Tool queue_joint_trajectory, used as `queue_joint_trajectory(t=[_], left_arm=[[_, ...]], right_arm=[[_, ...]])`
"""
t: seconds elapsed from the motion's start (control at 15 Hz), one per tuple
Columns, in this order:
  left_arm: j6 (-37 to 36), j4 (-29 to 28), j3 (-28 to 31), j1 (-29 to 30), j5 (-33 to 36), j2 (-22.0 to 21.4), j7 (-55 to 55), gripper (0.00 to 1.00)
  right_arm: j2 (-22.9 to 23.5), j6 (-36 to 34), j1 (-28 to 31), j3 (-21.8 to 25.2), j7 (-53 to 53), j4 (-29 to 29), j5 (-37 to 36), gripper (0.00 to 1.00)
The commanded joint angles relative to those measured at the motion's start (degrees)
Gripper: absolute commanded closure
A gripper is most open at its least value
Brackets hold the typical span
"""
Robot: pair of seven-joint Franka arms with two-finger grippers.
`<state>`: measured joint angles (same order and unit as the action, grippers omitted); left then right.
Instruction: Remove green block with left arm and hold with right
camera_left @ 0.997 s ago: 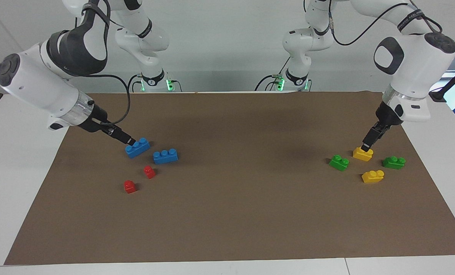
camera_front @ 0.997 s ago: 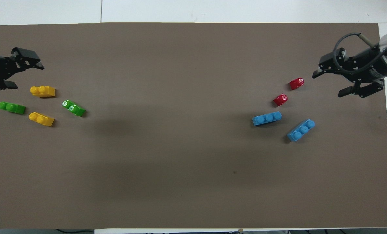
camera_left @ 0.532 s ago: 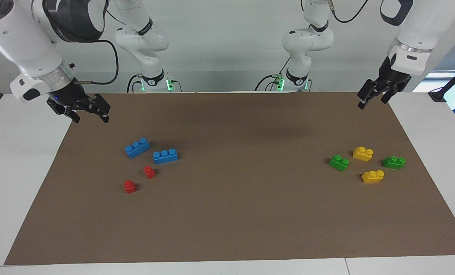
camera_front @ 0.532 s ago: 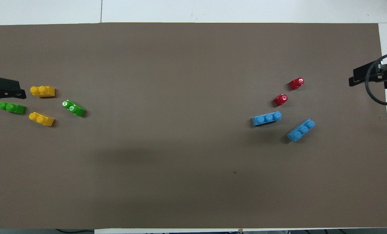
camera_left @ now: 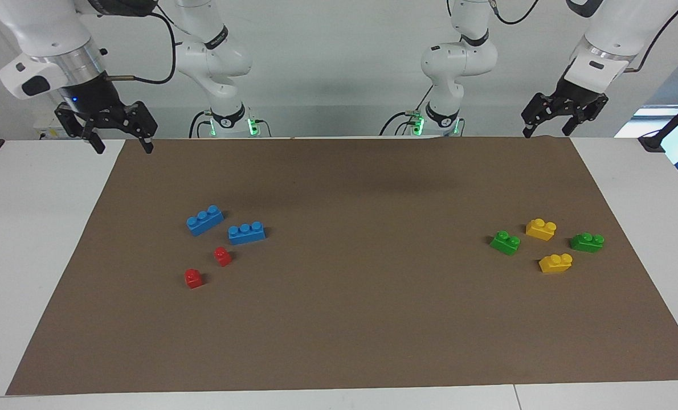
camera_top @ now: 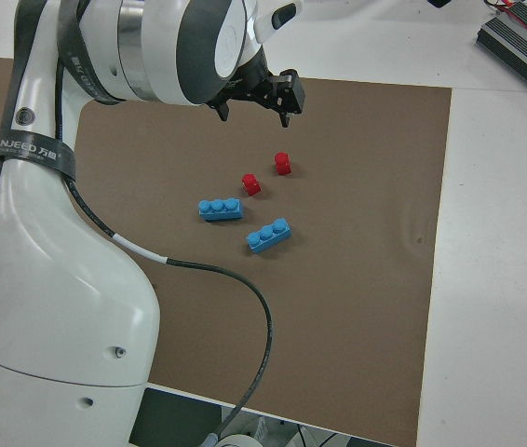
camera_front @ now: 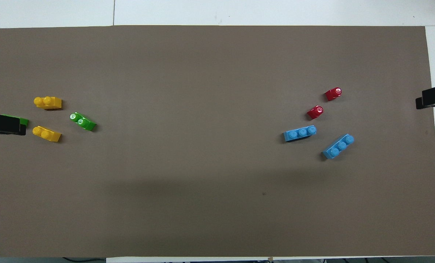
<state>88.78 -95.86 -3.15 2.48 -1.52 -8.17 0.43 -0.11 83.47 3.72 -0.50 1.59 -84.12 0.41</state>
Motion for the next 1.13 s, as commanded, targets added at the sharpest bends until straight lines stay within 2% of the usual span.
queue_joint_trajectory(t=[0.0, 0.47, 0.73, 1.06], left_arm=[[-1.3, 3.7, 0.2, -0.4, 0.5, 0.7, 1.0, 0.0], [-3.0, 4.0, 1.4, -1.2, 0.7, 1.8, 0.7, 0.0], [-5.5, 4.0, 1.7, -1.2, 0.5, 2.6, 0.7, 0.0], [-6.2, 4.1, 1.7, -1.2, 0.2, 2.5, 0.7, 0.0]], right_arm=[[0.5, -2.3, 1.2, 0.1, 0.7, -0.7, 0.7, 0.0], [0.6, -2.7, 0.6, 0.4, -0.7, -0.7, -0.2, 0.0], [0.4, 0.7, 0.8, 0.3, -0.5, -2.0, -0.3, 0.0], [0.1, 0.8, 0.8, 0.3, 0.0, -2.5, -0.3, 0.0]])
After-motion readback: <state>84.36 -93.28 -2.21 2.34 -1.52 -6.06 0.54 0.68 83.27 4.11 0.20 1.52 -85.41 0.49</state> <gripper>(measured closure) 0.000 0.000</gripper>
